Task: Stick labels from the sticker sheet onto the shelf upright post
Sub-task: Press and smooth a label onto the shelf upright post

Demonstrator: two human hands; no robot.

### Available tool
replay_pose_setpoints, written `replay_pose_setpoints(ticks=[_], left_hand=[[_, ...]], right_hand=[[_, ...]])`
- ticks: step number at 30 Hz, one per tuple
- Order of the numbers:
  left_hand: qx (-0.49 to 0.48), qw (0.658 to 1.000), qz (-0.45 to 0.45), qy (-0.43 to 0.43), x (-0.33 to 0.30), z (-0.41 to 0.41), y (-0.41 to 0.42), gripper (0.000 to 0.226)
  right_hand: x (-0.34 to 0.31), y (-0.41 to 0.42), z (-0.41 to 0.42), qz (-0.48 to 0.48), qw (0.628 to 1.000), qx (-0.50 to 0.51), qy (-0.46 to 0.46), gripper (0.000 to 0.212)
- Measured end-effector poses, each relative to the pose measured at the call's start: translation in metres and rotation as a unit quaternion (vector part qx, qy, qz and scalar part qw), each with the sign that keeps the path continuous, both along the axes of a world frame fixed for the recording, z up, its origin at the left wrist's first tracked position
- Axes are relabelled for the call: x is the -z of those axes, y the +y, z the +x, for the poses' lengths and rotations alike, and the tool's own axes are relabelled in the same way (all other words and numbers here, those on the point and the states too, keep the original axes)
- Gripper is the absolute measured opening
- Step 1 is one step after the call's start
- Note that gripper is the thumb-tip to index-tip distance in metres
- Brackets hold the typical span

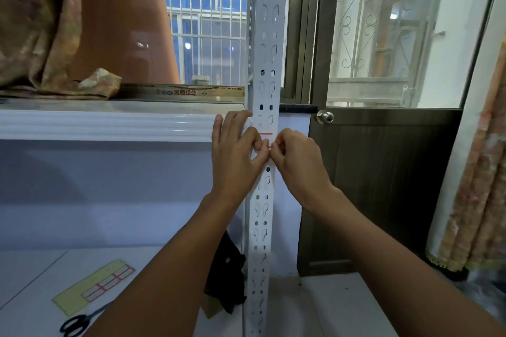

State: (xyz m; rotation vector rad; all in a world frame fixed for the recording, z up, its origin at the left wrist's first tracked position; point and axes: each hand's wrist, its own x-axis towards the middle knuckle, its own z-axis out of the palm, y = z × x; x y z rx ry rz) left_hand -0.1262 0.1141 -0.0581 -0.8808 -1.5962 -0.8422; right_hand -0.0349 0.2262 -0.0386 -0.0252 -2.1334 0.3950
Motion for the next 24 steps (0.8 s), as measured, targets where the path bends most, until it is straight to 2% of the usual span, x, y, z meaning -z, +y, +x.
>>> replay_pose_setpoints(ticks=[4, 6, 10, 12, 15, 23, 24], left_hand=[[-0.004, 1.000, -0.018, 0.001, -0.001, 0.000, -0.003, 0.024], [-0.003, 1.000, -0.022, -0.004, -0.002, 0.001, -0.004, 0.023], [0.012, 0.999, -0.028, -0.022, -0.002, 0.002, -0.006, 0.024], [0.015, 0.999, -0.027, -0.022, -0.001, 0.002, -0.007, 0.025], [0.011, 1.000, -0.017, -0.013, -0.001, 0.001, -0.004, 0.024], [0.004, 1.000, -0.021, -0.014, -0.002, 0.005, -0.005, 0.024], [0.003, 1.000, -0.022, -0.016, -0.002, 0.006, -0.005, 0.024]], right_hand=[[-0.004, 0.008, -0.001, 0.073, 0.997, -0.018, -0.034, 0.020], [0.000, 0.019, -0.004, 0.075, 0.996, -0.038, -0.039, 0.017], [0.033, 0.061, -0.003, -0.133, 0.991, -0.023, -0.001, 0.015], [0.054, 0.079, 0.003, -0.176, 0.984, 0.008, -0.025, 0.019], [0.072, 0.087, 0.010, -0.146, 0.988, 0.013, -0.052, 0.029], [0.030, 0.046, 0.014, -0.067, 0.990, -0.120, 0.010, 0.013], [0.025, 0.038, 0.014, -0.049, 0.989, -0.136, 0.023, 0.017]])
